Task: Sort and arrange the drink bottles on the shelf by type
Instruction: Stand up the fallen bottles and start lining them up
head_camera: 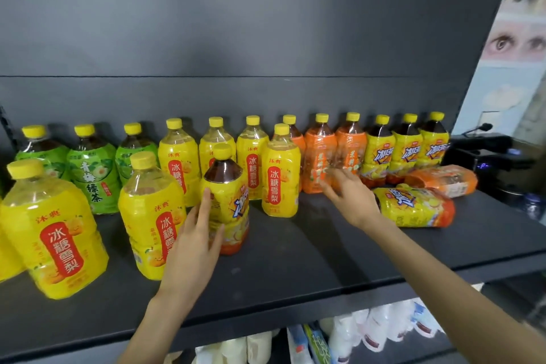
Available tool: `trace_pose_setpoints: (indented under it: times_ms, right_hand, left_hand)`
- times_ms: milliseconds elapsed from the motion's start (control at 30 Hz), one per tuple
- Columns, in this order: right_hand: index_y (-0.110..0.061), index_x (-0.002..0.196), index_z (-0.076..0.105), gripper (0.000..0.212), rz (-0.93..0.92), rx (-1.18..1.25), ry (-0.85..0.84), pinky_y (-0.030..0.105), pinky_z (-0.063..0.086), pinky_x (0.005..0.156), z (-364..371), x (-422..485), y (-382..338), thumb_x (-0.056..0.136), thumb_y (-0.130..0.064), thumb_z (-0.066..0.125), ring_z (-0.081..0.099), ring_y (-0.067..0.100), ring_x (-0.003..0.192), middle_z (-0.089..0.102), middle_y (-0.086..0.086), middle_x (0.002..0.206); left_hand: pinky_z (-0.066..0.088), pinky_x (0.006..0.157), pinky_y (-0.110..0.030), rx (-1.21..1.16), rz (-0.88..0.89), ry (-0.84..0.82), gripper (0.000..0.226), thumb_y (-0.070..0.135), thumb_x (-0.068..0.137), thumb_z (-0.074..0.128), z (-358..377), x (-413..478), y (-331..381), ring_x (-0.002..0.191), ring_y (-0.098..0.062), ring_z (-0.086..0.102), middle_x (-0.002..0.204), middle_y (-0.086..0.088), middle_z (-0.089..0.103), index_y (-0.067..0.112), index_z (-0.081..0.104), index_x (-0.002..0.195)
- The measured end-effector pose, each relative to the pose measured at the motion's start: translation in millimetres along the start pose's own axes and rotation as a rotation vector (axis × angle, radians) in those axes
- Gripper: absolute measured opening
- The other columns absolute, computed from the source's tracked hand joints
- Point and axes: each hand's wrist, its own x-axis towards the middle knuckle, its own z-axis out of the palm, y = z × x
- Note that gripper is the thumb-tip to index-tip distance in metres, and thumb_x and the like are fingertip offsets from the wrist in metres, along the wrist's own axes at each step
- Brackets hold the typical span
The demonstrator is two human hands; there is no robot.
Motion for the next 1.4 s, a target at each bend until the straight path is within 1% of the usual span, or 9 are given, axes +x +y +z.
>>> trace_pose_setpoints:
  times_ms: [133,267,400,467,633,733,867,1133,1400]
  right_hand:
    - [-0.02,0.138,0.041,0.049,-0.001,-0.204,-0.003,0.04,0.033,0.102,-18.0,-39.6,30.3,0.097,-0.047,0.041,0.042,0.024,0.127,0.047,0.001,0.137]
    - [-0.018,0.132,0.052,0.045,0.02,-0.256,0.068,0.042,0.04,0.096,-37.0,-73.7,66.6,0.095,-0.043,0.048,0.05,0.026,0.121,0.057,0.002,0.129]
    - [-0.014,0.12,0.062,0.037,0.014,-0.293,0.135,0.044,0.048,0.084,-49.8,-96.8,101.2,0.091,-0.037,0.059,0.06,0.032,0.106,0.066,0.006,0.114]
    - [-0.013,0.115,0.064,0.034,-0.001,-0.298,0.157,0.044,0.05,0.08,-54.9,-105.0,121.3,0.09,-0.037,0.061,0.063,0.031,0.1,0.067,0.007,0.11]
    - [-0.014,0.109,0.066,0.045,-0.049,-0.331,0.124,0.039,0.054,0.072,-74.5,-116.5,176.2,0.088,-0.048,0.044,0.067,0.027,0.09,0.069,0.004,0.103]
    - [-0.013,0.114,0.063,0.038,-0.059,-0.302,0.107,0.04,0.05,0.08,-85.4,-114.2,212.0,0.093,-0.042,0.052,0.063,0.028,0.099,0.066,0.005,0.111]
    - [-0.021,0.134,0.047,0.046,-0.081,-0.294,-0.021,0.034,0.036,0.099,-101.3,-101.4,250.6,0.096,-0.048,0.041,0.046,0.021,0.123,0.052,-0.002,0.133]
    - [-0.022,0.139,0.039,0.049,-0.116,-0.272,-0.092,0.033,0.032,0.101,-112.0,-49.1,288.4,0.098,-0.048,0.036,0.039,0.018,0.128,0.043,-0.004,0.14]
    - [-0.022,0.138,0.042,0.049,-0.183,-0.152,-0.156,0.039,0.033,0.106,-106.0,20.0,319.8,0.094,-0.042,0.05,0.034,0.021,0.131,0.041,-0.001,0.141]
  left_hand:
    - [0.056,0.069,-0.041,0.123,0.057,0.025,0.039,0.018,0.088,0.062,-1.3,-13.0,3.4,0.098,-0.035,0.063,0.114,-0.017,0.062,0.002,0.057,0.122]
    - [0.045,0.039,-0.029,0.319,0.114,-0.046,0.022,0.015,0.076,0.076,7.0,-26.0,18.2,0.061,-0.031,0.063,0.08,-0.01,0.065,0.005,0.066,0.093]
    - [0.041,0.035,-0.027,0.377,0.111,-0.044,0.024,0.016,0.071,0.08,21.2,-28.7,41.2,0.05,-0.031,0.061,0.067,-0.009,0.064,0.009,0.069,0.092]
    - [0.044,0.037,-0.029,0.376,0.079,-0.047,0.027,0.017,0.072,0.08,32.3,-29.7,57.0,0.052,-0.033,0.063,0.07,-0.01,0.066,0.01,0.069,0.096]
    - [0.051,0.048,-0.039,0.334,-0.026,-0.067,0.026,0.021,0.079,0.075,71.2,-37.4,106.3,0.07,-0.035,0.067,0.089,-0.008,0.07,0.01,0.07,0.103]
    - [0.051,0.055,-0.04,0.299,-0.075,-0.045,0.029,0.024,0.085,0.068,95.4,-41.1,135.0,0.083,-0.035,0.067,0.097,-0.007,0.069,0.011,0.067,0.111]
    - [0.051,0.064,-0.041,0.25,-0.158,-0.044,0.035,0.03,0.091,0.059,121.8,-50.1,175.7,0.097,-0.032,0.063,0.109,-0.006,0.066,0.013,0.061,0.121]
    - [0.047,0.081,-0.04,0.185,-0.234,-0.117,0.045,0.039,0.096,0.047,153.8,-15.9,214.8,0.117,-0.024,0.053,0.13,0.002,0.055,0.021,0.047,0.136]
    - [0.042,0.087,-0.041,0.128,-0.347,-0.299,0.059,0.053,0.095,0.038,206.3,52.7,221.6,0.118,-0.033,0.051,0.13,-0.012,0.055,0.013,0.038,0.138]
